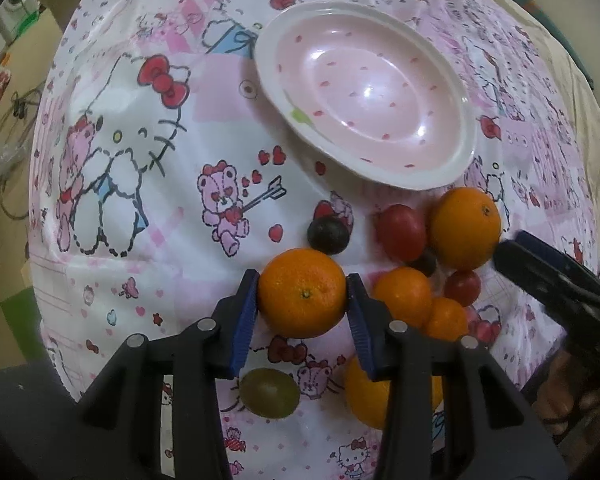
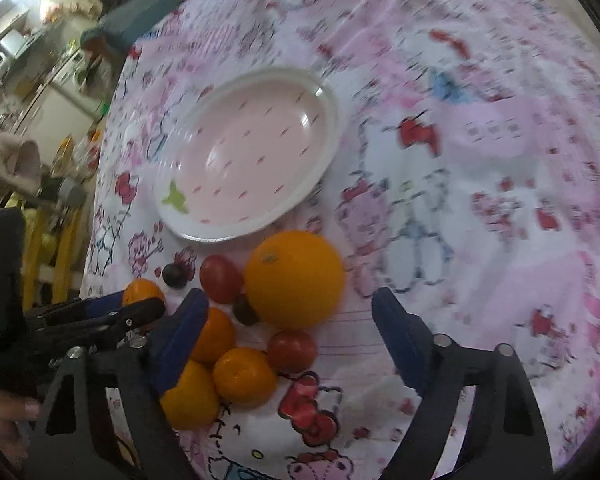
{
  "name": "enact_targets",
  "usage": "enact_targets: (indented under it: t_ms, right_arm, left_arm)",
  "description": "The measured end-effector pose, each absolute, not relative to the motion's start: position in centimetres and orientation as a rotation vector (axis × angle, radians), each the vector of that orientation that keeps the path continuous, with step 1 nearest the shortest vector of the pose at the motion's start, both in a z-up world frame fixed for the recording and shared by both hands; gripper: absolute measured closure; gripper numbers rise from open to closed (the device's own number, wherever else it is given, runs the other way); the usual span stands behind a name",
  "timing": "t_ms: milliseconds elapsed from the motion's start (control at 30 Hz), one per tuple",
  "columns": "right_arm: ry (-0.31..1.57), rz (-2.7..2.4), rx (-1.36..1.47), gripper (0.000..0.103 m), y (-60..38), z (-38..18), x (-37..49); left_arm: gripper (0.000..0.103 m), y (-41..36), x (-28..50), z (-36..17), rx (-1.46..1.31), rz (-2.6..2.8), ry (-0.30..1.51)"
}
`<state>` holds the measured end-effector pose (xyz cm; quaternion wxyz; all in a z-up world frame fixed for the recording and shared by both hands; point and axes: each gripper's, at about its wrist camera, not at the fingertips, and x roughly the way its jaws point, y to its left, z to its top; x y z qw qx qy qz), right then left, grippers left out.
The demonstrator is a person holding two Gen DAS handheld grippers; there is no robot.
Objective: Organize fruits
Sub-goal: 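Grasp a tangerine with the left tool while the right tool grasps a large orange, then carry both fruits onto the pink plate and open both tools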
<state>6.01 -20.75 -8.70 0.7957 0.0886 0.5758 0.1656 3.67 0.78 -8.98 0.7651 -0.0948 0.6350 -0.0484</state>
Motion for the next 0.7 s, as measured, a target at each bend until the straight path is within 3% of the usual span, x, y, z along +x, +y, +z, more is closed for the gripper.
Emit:
enact_targets:
  t_ms: [167, 233, 267, 367, 700]
  right_arm:
    - [1.3, 0.354, 0.185, 0.025, -20.1, -10.7, 6.9]
    - [1.332, 0.352, 0.192, 0.03, -20.0, -11.6, 7.2]
    - [1.337, 0.35, 0.187, 0.037, -19.9, -11.9, 7.2]
    - [1.324, 0.36, 0.19, 0.042, -19.8, -11.8, 7.3]
    - [1.256, 0.372, 0.245, 0.044, -21.2, -9.9, 6.2]
  left_arm:
    - [0.065, 0.5, 3.8, -8.3, -0.195, -0.102, 1.358]
    - [0.065, 0.4, 3.8, -8.0, -0.188, -0.103, 1.345]
    - [0.065, 0.3, 3.7, -7.9, -0.182, -0.105, 1.337]
    - [0.065, 0.0, 3.7, -7.6, -0.151, -0.107, 1.32]
    - [0.065, 0.0, 3.5, -6.9, -0.128, -0.065, 1.259]
